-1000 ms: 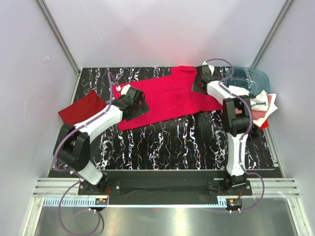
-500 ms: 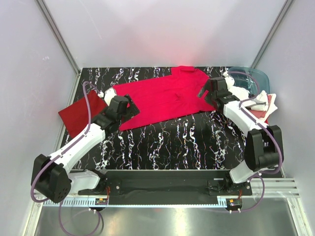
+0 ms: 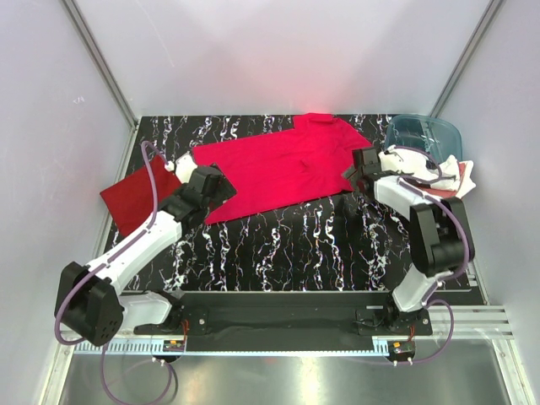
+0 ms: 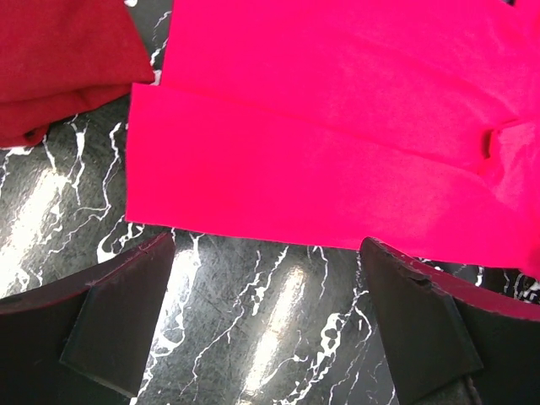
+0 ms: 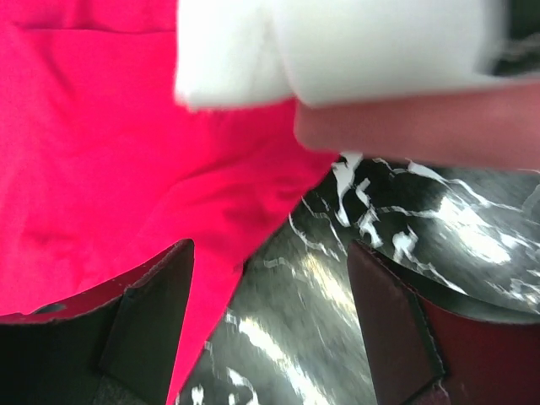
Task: Fold and stack the t-shirts
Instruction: Fold the tshirt
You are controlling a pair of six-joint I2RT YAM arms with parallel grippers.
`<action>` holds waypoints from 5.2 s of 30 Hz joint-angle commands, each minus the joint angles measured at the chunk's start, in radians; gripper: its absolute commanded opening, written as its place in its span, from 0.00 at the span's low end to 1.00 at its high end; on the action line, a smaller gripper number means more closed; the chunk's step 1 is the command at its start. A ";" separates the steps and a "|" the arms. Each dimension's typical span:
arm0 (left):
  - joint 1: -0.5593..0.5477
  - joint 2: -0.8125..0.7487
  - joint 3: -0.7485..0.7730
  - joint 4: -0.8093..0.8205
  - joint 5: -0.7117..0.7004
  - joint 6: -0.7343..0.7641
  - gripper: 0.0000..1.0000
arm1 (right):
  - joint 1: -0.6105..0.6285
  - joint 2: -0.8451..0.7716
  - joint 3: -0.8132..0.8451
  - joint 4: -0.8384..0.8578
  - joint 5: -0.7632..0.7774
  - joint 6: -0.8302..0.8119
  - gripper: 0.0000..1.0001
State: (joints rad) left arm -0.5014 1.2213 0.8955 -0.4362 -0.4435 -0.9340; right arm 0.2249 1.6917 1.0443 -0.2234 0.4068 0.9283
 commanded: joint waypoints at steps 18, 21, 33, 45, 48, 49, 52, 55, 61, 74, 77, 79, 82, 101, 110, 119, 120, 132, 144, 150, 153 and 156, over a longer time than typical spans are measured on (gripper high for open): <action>0.014 0.029 0.051 -0.035 -0.031 -0.062 0.99 | 0.008 0.327 0.301 -0.206 0.096 0.155 0.69; 0.015 0.027 0.053 -0.036 -0.026 -0.063 0.99 | 0.008 0.335 0.299 -0.192 0.089 0.153 0.60; 0.029 0.047 0.071 -0.055 -0.024 -0.058 0.99 | 0.105 0.211 0.232 -0.283 0.194 0.168 0.00; 0.047 0.083 0.092 -0.078 -0.023 -0.057 0.99 | 0.152 -0.177 -0.168 -0.364 0.198 0.248 0.05; 0.049 0.098 0.097 -0.078 -0.037 -0.055 0.99 | 0.156 -0.289 -0.295 -0.311 0.138 0.238 0.11; 0.049 0.102 0.100 -0.078 -0.043 -0.055 0.99 | 0.154 -0.315 -0.322 -0.298 0.121 0.238 0.15; 0.058 0.135 0.114 -0.082 -0.072 -0.055 0.99 | 0.154 -0.421 -0.398 -0.243 0.109 0.195 0.39; 0.101 0.182 0.125 -0.072 -0.063 -0.061 0.99 | 0.154 -0.501 -0.389 -0.219 0.156 0.133 0.64; 0.216 0.328 0.144 -0.029 0.048 -0.057 0.99 | 0.154 -0.462 -0.256 -0.094 0.070 -0.114 0.67; 0.386 0.644 0.281 -0.087 0.178 -0.031 0.86 | 0.152 -0.075 0.040 -0.051 -0.028 -0.164 0.63; 0.405 0.609 0.264 -0.113 0.096 -0.064 0.93 | 0.152 -0.056 0.008 0.002 -0.054 -0.174 0.62; 0.420 0.561 0.246 -0.130 0.059 -0.091 0.93 | 0.152 -0.055 -0.007 0.047 -0.095 -0.193 0.62; 0.439 0.505 0.201 -0.115 0.034 -0.115 0.95 | 0.152 -0.035 -0.007 0.052 -0.146 -0.197 0.63; 0.313 0.196 0.072 0.146 0.221 0.081 0.99 | 0.427 0.135 0.213 -0.014 -0.307 -0.463 0.64; 0.282 0.143 0.046 0.177 0.331 0.078 0.99 | 0.556 0.255 0.333 -0.108 -0.267 -0.500 0.63; 0.282 0.138 0.051 0.176 0.347 0.084 0.99 | 0.628 0.402 0.464 -0.226 -0.260 -0.534 0.62; 0.282 0.136 0.052 0.172 0.344 0.086 0.99 | 0.652 0.410 0.474 -0.238 -0.263 -0.539 0.62; 0.285 0.178 0.075 0.169 0.278 0.124 0.99 | 0.781 0.395 0.502 -0.326 -0.309 -0.557 0.62; 0.389 0.489 0.221 0.197 0.327 0.083 0.98 | 0.604 0.088 0.390 -0.241 -0.272 -0.533 0.69; 0.403 0.665 0.443 0.097 0.278 0.067 0.96 | 0.420 0.115 0.427 -0.235 -0.270 -0.499 0.67; 0.414 0.736 0.560 0.045 0.267 0.064 0.95 | 0.331 0.149 0.448 -0.214 -0.263 -0.473 0.66; 0.417 0.813 0.675 -0.045 0.212 0.064 0.94 | 0.176 0.215 0.479 -0.154 -0.295 -0.450 0.66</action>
State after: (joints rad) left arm -0.0956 1.9896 1.4605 -0.4004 -0.1638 -0.8639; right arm 0.5137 1.8545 1.4601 -0.4477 0.1322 0.4412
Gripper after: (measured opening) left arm 0.948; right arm 0.664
